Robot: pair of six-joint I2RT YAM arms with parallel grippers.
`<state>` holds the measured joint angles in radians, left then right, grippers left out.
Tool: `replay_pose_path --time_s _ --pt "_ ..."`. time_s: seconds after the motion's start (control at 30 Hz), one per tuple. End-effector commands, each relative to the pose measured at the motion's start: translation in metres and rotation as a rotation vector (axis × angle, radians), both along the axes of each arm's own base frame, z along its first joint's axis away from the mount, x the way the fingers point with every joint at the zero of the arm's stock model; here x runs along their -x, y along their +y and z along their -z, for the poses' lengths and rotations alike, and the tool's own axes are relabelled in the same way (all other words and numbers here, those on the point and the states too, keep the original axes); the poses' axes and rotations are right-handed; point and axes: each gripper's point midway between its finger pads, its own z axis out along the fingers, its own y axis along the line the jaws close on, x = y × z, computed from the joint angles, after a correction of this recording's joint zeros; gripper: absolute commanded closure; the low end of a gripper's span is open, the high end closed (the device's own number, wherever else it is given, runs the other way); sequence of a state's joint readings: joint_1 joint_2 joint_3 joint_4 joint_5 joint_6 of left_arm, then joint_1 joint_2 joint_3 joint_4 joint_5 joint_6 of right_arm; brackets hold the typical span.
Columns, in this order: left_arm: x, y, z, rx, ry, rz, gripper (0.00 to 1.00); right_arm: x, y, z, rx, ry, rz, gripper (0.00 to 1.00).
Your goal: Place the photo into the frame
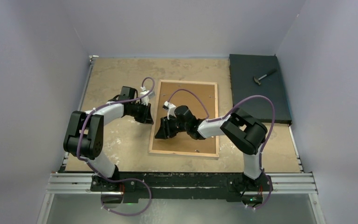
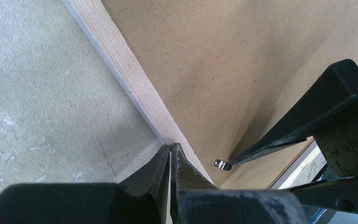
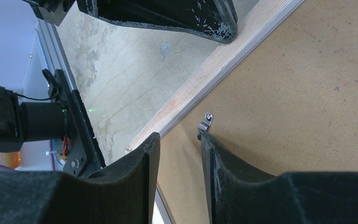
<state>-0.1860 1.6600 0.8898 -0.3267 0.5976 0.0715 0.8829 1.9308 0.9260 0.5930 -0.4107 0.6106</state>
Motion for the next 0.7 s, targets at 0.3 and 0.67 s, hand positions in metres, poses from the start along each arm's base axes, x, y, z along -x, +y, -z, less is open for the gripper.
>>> replay_pose_path --time_s 0.3,0.67 --pt "0.006 0.007 0.012 -0.071 -0.005 0.01 1.0 0.002 0.005 0.005 -0.012 0.007 -0.007 0.63" --pt "0.006 0.006 0.012 -0.073 -0.006 0.016 1.0 -0.002 0.01 0.007 -0.017 0.016 0.001 0.65"
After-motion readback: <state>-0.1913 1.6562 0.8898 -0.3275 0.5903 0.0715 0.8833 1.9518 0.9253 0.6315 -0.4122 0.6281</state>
